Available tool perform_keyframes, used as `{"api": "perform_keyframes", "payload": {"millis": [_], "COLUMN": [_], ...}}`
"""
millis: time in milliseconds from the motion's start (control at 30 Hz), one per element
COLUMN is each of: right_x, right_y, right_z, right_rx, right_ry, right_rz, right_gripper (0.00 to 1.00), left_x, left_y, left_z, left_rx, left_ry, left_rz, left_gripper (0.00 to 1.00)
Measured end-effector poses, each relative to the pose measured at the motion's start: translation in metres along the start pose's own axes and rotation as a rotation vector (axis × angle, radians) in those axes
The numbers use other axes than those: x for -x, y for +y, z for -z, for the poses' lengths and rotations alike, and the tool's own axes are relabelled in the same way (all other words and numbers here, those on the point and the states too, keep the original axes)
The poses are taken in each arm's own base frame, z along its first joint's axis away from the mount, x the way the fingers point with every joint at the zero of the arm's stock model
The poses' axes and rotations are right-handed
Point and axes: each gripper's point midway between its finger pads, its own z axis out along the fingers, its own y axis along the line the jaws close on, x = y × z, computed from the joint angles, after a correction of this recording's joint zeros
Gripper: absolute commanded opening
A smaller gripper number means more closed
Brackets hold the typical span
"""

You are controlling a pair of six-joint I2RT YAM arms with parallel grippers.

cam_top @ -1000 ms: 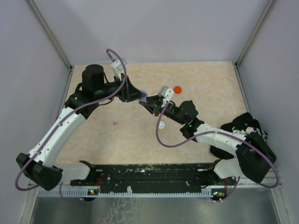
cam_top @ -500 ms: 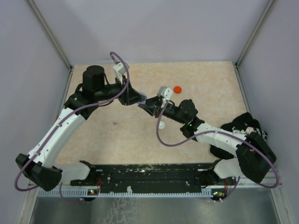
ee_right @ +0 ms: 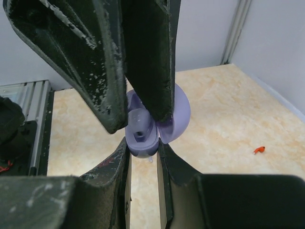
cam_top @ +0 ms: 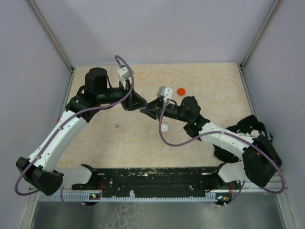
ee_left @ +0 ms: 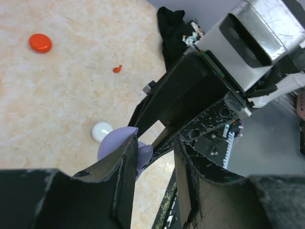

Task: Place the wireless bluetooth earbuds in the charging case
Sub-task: Adjust the earbud with the charging case.

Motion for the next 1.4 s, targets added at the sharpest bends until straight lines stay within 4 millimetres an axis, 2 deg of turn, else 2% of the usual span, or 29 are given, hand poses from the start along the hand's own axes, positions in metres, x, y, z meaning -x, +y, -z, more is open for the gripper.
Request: {"api": "perform_keyframes", "payload": {"millis": [200,500,767,933,1400], "right_x": [0.005,0.000,0.001,0.001,0.001], "right_y": [0.011,0.012,0.004,-0.003,-0.007], "right_z": [-0.002,-0.002,-0.002,-0.003,-0.002], "right_rx": [0.067,0.075,0.029,-0.013,-0.037], "right_ry": [0.011,0.029,0.026,0.026,0.026], "right_rz": [-0.007,-0.018,-0.010,-0.007,-0.007], "right_gripper": [0.00,0.00,0.00,0.00,0.00], "left_x": [-0.010,-0.013,0.004,0.005,-0.010], "left_y": [-0.009,-0.008,-0.013,-0.019,-0.010], "left_z": [-0.002,0.000,0.021,0.033,0.022], "left_rx": [-0.062,-0.055,0.035,0.063,0.078], "left_ry": [0.028,0.035,-0.040,-0.053,-0.009], "left_rz": [-0.026,-0.047,-0.035,0.015,0.117], "left_gripper": [0.43,0.48,0.53,0.54,0.54]}}
